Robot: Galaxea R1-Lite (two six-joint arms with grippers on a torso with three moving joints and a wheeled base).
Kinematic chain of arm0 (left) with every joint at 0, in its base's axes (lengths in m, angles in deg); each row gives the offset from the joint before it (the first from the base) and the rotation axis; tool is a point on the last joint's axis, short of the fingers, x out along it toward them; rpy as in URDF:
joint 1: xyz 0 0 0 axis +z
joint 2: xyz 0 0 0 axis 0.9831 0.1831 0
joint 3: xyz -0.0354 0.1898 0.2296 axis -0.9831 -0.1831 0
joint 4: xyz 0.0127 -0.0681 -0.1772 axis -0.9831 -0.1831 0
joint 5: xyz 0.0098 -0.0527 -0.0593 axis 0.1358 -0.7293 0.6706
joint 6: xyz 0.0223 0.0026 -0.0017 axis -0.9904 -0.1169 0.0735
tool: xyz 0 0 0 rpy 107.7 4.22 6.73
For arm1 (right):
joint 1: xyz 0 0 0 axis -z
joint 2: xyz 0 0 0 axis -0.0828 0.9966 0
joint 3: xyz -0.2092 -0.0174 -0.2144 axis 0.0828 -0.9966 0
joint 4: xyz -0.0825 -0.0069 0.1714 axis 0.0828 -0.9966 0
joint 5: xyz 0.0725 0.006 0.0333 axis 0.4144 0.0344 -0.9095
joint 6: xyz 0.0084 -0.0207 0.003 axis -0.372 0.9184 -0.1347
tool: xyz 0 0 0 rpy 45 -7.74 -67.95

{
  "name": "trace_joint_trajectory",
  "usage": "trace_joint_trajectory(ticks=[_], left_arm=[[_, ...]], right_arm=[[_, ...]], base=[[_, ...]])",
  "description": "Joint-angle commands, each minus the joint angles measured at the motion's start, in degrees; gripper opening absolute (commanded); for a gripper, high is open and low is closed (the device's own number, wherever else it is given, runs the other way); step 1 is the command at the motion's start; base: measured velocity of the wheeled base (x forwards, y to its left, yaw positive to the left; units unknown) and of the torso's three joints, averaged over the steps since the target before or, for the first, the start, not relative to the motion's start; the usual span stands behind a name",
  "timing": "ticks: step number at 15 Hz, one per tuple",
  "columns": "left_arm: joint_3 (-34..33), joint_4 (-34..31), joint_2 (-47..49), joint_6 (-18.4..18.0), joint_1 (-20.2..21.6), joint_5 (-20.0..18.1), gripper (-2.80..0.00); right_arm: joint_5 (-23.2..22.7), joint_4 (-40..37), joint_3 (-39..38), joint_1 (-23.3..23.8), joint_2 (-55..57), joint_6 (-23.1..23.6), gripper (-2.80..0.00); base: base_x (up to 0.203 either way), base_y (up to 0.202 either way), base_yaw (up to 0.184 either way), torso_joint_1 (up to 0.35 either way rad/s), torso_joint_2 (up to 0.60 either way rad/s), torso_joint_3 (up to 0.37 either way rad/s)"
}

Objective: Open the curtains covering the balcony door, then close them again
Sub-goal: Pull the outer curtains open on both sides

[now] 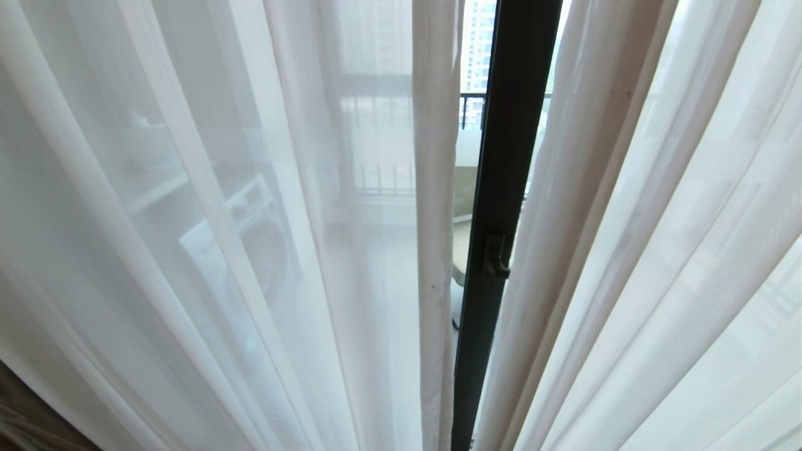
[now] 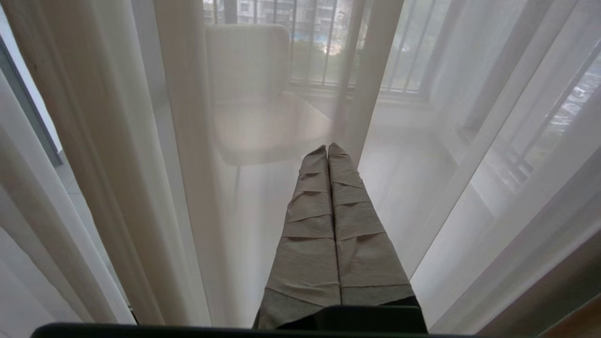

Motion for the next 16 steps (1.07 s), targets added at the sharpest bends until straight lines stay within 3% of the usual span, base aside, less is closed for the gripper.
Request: trace_joint_trajectory(ticks=[1, 4, 16], left_arm=[[0.0, 0.05, -0.02, -0.02, 0.05, 0.0, -2.8], [0.0, 0.05, -0.02, -0.02, 0.05, 0.0, -2.8], [0.0, 0.05, -0.02, -0.02, 0.05, 0.0, -2.8]], right_arm=[[-2.06, -0.67, -0.07, -0.13, -3.07, 0.05, -2.8], [-6.63, -7.11, -0.14, -0.13, -3.07, 0.16, -2.8], [-6.92, -6.98, -0.18, -0.13, -3.07, -1.18, -2.8]], base=[[0.0, 0.0, 0.0, 0.0, 0.0, 0.0], [0.0, 0.0, 0.0, 0.0, 0.0, 0.0], [0.0, 0.0, 0.0, 0.0, 0.0, 0.0]])
